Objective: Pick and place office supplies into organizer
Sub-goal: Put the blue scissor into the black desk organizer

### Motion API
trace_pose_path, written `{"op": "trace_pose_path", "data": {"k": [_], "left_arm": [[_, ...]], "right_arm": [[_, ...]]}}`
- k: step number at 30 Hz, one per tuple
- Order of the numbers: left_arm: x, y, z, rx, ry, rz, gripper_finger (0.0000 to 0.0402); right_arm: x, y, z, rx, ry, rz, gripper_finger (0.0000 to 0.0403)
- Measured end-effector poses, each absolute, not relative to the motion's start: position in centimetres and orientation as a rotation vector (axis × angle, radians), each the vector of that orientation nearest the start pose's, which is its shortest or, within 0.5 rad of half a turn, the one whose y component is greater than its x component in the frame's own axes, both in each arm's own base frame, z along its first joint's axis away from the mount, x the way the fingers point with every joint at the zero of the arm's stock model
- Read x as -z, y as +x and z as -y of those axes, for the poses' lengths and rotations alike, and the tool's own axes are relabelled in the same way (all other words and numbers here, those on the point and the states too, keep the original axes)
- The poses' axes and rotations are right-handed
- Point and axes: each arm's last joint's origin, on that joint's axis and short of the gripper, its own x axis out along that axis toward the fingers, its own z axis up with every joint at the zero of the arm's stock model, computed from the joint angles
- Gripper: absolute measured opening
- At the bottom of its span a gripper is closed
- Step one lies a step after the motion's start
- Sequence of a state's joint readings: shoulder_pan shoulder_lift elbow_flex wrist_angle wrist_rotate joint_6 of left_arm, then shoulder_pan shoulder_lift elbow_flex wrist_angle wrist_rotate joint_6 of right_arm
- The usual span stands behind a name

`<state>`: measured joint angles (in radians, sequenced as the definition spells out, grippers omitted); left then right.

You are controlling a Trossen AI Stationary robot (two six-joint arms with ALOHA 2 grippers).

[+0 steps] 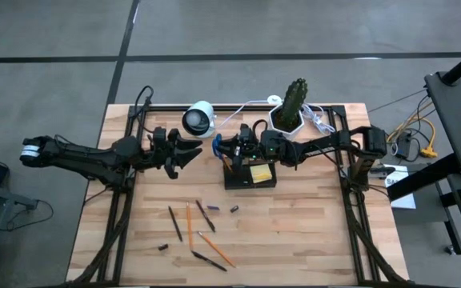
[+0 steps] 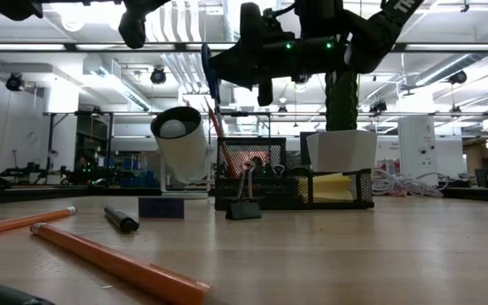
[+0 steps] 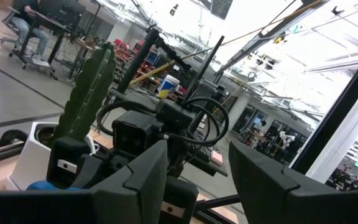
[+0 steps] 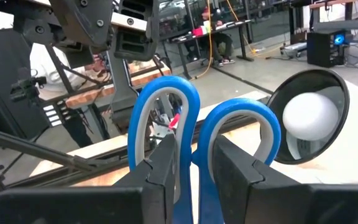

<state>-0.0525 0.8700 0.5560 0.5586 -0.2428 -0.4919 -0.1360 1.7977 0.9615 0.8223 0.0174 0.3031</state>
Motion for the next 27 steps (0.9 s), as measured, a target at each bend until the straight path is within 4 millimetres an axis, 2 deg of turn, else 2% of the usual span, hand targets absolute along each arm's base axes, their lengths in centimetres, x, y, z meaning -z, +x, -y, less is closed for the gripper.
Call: {"op": "trace_pose_path", "data": {"k": [27], "left_arm": [[-31.0,19.4,0.3,-0.126,-0.525,0.285,0.0157]], "right_arm": [[-20.3,37.7,5.2,0.137,0.306,-0.038,0.0070]]}}
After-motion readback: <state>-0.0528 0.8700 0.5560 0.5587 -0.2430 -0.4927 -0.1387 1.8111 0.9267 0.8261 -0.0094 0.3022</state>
